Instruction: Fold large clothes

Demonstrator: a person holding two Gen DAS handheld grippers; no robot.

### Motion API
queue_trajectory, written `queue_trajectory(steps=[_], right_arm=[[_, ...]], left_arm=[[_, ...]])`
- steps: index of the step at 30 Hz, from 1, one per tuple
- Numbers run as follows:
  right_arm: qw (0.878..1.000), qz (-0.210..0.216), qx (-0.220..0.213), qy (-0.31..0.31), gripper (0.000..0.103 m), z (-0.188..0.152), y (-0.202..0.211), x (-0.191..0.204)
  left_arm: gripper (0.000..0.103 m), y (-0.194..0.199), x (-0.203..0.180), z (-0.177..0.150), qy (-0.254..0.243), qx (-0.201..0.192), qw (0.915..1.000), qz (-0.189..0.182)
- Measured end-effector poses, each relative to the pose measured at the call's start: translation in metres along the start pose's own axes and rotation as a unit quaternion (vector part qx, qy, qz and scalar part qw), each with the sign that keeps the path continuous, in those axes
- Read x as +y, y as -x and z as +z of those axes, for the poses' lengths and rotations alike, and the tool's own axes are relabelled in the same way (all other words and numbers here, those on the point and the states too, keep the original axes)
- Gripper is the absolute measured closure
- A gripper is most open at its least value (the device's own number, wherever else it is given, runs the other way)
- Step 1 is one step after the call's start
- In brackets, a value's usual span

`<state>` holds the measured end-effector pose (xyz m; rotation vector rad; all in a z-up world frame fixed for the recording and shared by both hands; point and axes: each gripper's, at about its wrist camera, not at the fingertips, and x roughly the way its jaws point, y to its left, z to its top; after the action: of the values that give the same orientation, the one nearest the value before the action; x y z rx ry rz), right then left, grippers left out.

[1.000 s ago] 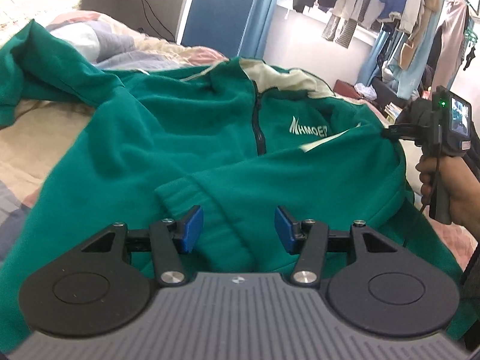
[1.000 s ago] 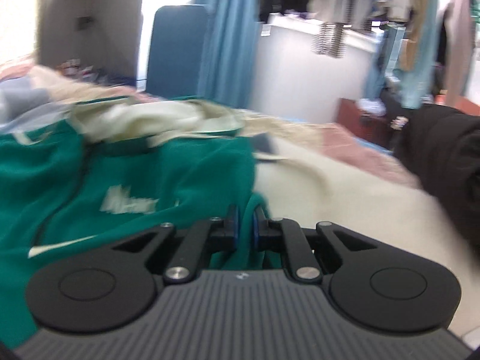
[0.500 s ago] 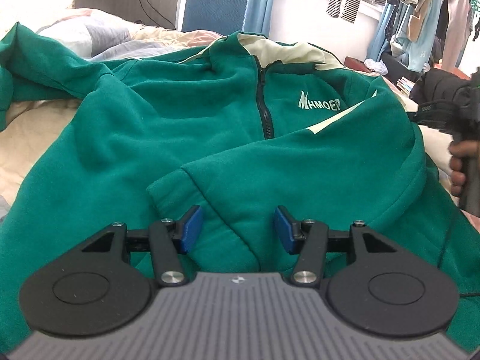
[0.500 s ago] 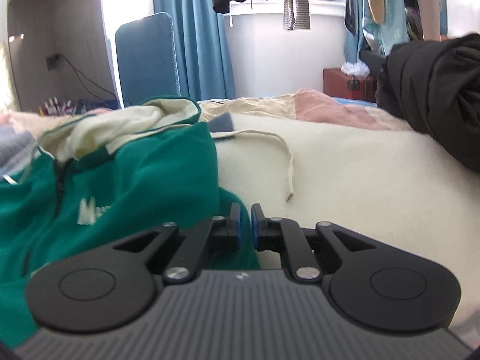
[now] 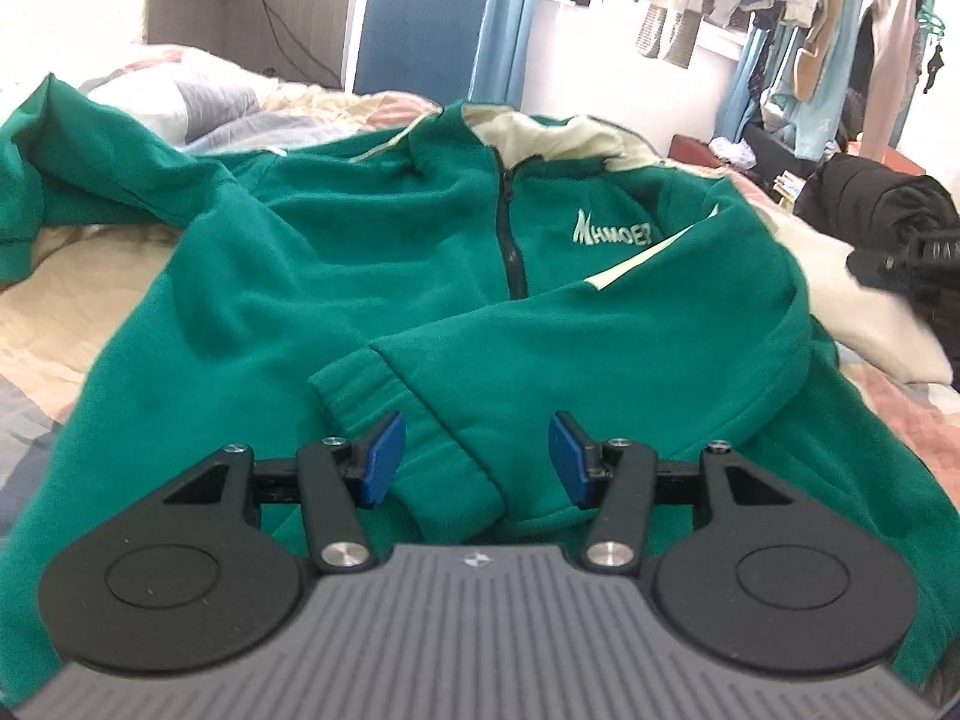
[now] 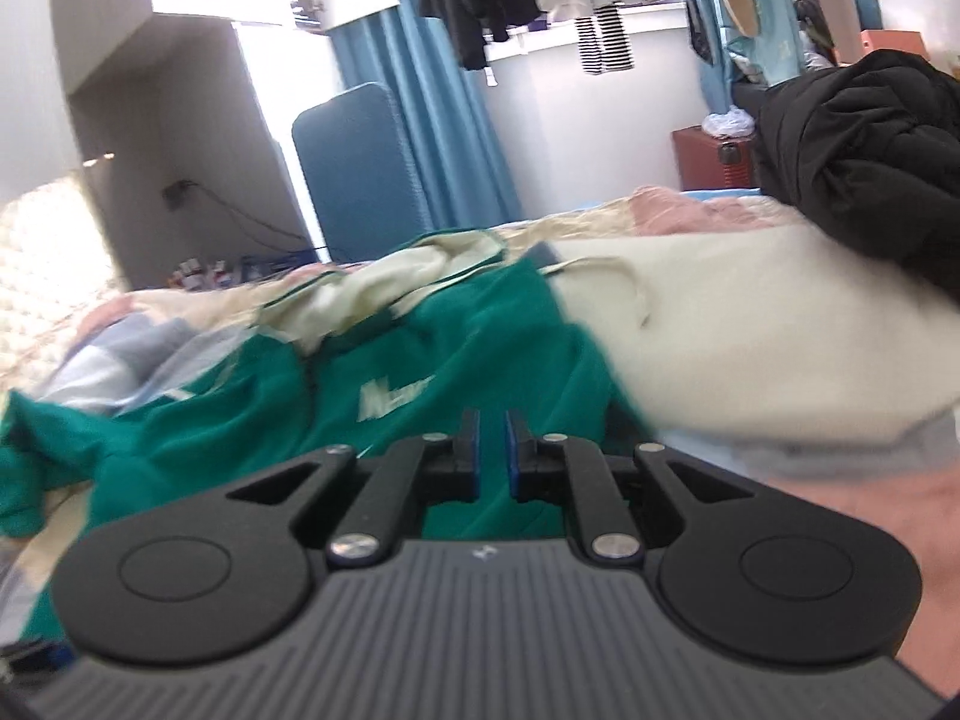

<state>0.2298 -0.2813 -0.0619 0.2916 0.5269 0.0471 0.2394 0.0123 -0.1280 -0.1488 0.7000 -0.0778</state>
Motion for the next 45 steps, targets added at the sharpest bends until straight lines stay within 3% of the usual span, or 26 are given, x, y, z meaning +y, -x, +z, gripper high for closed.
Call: queue_trajectory(steps=[5, 10, 12, 13, 14, 18, 22, 27, 29, 33, 36, 39, 40, 42, 43, 45], right_arm=[[0.999, 0.043, 0.014, 0.002, 0.091, -0.033, 0.024, 0.038], [0.997, 0.072, 0.037, 0.012, 0.091, -0.055, 0.025, 0.072], [0.995, 0.083, 0.045, 0.015, 0.077, -0.061, 0.02, 0.08], [0.995, 0.088, 0.047, 0.016, 0.052, -0.064, 0.017, 0.084], [0.994, 0.096, 0.047, 0.017, 0.042, -0.067, 0.015, 0.085], [0.991, 0.114, 0.063, 0.03, 0.043, -0.076, 0.004, 0.09], [0.988, 0.124, 0.074, 0.05, 0.043, -0.083, -0.007, 0.094], [0.985, 0.142, 0.079, 0.065, 0.043, -0.082, -0.022, 0.098], [0.983, 0.151, 0.078, 0.072, 0.043, -0.081, -0.028, 0.099], [0.982, 0.151, 0.081, 0.075, 0.043, -0.08, -0.046, 0.095], [0.983, 0.145, 0.096, 0.053, 0.043, -0.08, -0.064, 0.085], [0.984, 0.134, 0.114, 0.021, 0.045, -0.082, -0.086, 0.076], [0.985, 0.131, 0.113, 0.017, 0.046, -0.081, -0.092, 0.075], [0.986, 0.125, 0.106, 0.025, 0.046, -0.08, -0.099, 0.077], [0.987, 0.121, 0.1, 0.033, 0.045, -0.079, -0.101, 0.079], [0.988, 0.117, 0.092, 0.049, 0.045, -0.078, -0.103, 0.082]], left_arm=[[0.044, 0.021, 0.004, -0.002, 0.008, -0.011, 0.9999, -0.008], [0.043, 0.034, 0.027, 0.002, 0.048, -0.015, 0.9987, -0.003], [0.04, 0.034, 0.042, 0.007, 0.064, -0.019, 0.9977, 0.015], [0.039, 0.033, 0.049, 0.012, 0.071, -0.018, 0.997, 0.024], [0.039, 0.03, 0.059, 0.017, 0.079, -0.017, 0.9961, 0.036], [0.038, 0.012, 0.103, 0.047, 0.091, -0.014, 0.99, 0.107], [0.036, -0.011, 0.161, 0.081, 0.09, -0.015, 0.9747, 0.204], [0.033, -0.025, 0.246, 0.122, 0.08, -0.026, 0.942, 0.325], [0.033, -0.028, 0.273, 0.141, 0.063, -0.036, 0.936, 0.345], [0.029, -0.05, 0.3, 0.18, -0.028, -0.042, 0.9263, 0.373], [0.029, -0.086, 0.316, 0.198, -0.071, -0.002, 0.9211, 0.383], [0.029, -0.11, 0.332, 0.2, -0.088, 0.039, 0.9053, 0.414], [0.032, -0.115, 0.338, 0.199, -0.085, 0.044, 0.904, 0.417], [0.058, -0.122, 0.35, 0.195, -0.085, 0.062, 0.9051, 0.412], [0.062, -0.124, 0.35, 0.194, -0.094, 0.068, 0.9033, 0.413], [0.082, -0.122, 0.344, 0.195, -0.121, 0.07, 0.8971, 0.419]])
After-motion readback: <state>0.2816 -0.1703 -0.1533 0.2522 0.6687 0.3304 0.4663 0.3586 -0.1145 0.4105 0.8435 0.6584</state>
